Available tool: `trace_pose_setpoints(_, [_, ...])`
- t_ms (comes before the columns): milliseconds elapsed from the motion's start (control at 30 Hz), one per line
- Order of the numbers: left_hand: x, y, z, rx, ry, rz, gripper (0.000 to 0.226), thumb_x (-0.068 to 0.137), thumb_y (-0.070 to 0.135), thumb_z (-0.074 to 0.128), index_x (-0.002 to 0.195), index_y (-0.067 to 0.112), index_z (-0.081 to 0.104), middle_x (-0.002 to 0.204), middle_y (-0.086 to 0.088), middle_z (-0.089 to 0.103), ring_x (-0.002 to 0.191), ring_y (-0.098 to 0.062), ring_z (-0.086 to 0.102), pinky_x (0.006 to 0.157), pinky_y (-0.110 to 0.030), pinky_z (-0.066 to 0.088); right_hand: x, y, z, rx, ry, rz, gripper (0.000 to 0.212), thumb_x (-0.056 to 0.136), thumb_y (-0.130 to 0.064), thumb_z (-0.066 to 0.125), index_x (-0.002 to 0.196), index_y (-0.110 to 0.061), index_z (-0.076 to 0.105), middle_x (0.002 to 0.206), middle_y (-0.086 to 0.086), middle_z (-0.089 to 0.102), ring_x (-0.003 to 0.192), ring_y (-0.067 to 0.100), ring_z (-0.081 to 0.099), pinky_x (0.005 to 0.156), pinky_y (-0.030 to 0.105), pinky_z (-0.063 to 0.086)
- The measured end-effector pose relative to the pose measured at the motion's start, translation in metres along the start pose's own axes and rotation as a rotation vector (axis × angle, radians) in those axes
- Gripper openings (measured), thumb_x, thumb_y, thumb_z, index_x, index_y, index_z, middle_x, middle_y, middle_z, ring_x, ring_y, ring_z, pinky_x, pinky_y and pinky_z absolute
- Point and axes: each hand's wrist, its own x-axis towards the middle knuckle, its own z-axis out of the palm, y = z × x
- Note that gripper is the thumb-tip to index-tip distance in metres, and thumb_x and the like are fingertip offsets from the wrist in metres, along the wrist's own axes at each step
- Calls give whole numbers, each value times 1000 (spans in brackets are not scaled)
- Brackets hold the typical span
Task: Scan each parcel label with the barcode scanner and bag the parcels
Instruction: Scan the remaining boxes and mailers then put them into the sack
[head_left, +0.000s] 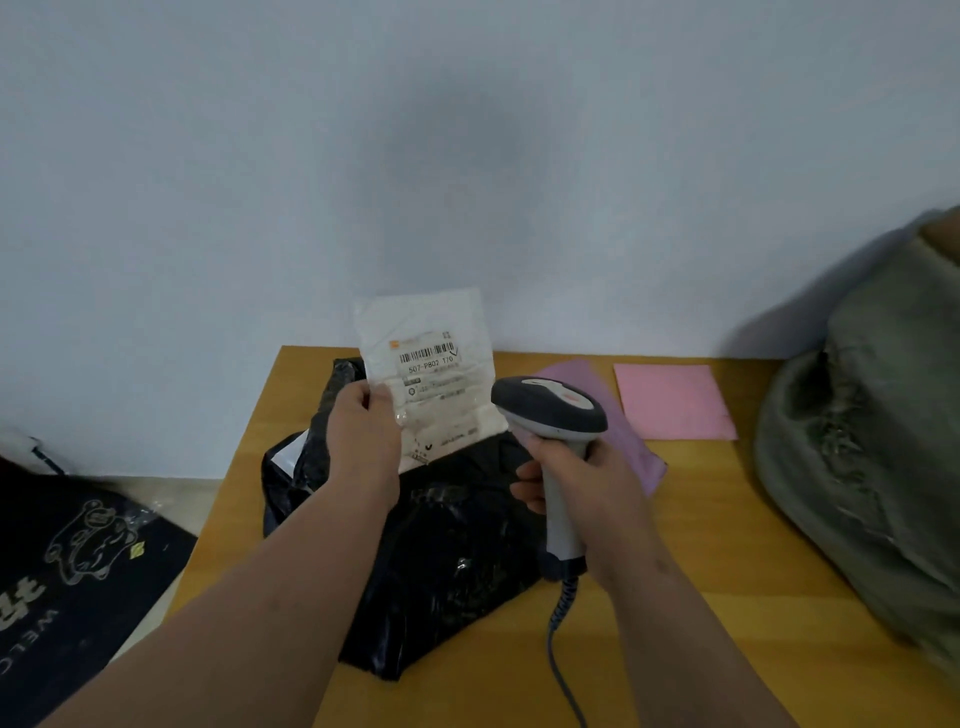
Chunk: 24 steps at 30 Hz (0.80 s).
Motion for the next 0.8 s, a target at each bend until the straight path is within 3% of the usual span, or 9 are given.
trace_pose_setpoints(100, [-21, 0, -4, 20, -39, 15, 21, 102, 27, 41, 89, 22, 57, 90, -11, 58, 77, -25, 52, 66, -44, 50, -22, -2, -6, -3, 5, -39, 16, 91, -23, 71, 92, -6, 71, 79, 10, 74, 68, 19, 73, 67, 34, 59])
trace_pose_setpoints(267, [-56, -3, -10, 38, -98, 45, 21, 104, 25, 41, 92, 21, 58, 95, -10, 65, 86, -35, 65, 68, -50, 58, -56, -1, -17, -37, 35, -93, 13, 92, -21, 67, 89, -8, 69, 78, 10, 73, 66, 18, 72, 63, 31, 57])
trace_pose_setpoints(400, [-76, -8, -11, 40, -125, 67, 20, 104, 24, 41, 96, 18, 58, 94, -6, 65, 82, -27, 67, 53, -32, 53, -75, 4, -25, -43, 42, -98, 13, 91, -22, 67, 92, -8, 68, 77, 10, 72, 64, 19, 71, 64, 33, 54])
trace_pose_setpoints(533, [-95, -6, -10, 45, -147, 85, 19, 103, 21, 42, 96, 15, 59, 94, -8, 67, 86, -32, 68, 63, -43, 61, -88, 3, -35, -44, 29, -115, 13, 91, -21, 67, 93, -9, 68, 74, 7, 71, 62, 16, 70, 66, 35, 57])
trace_pose_setpoints(667, [-111, 1, -5, 30, -141, 103, 19, 103, 21, 43, 95, 19, 60, 93, -6, 67, 84, -29, 69, 65, -42, 61, -94, -1, -50, -48, 7, -116, 11, 90, -19, 66, 92, -8, 67, 69, 4, 70, 59, 16, 69, 73, 39, 59])
trace_pose_setpoints(800, [-132, 6, 5, 35, -107, 93, 19, 102, 22, 43, 92, 20, 59, 92, -7, 67, 85, -31, 69, 69, -50, 61, -98, -5, -72, -53, -20, -109, 13, 90, -19, 66, 92, -7, 68, 72, 8, 71, 59, 16, 68, 64, 32, 58])
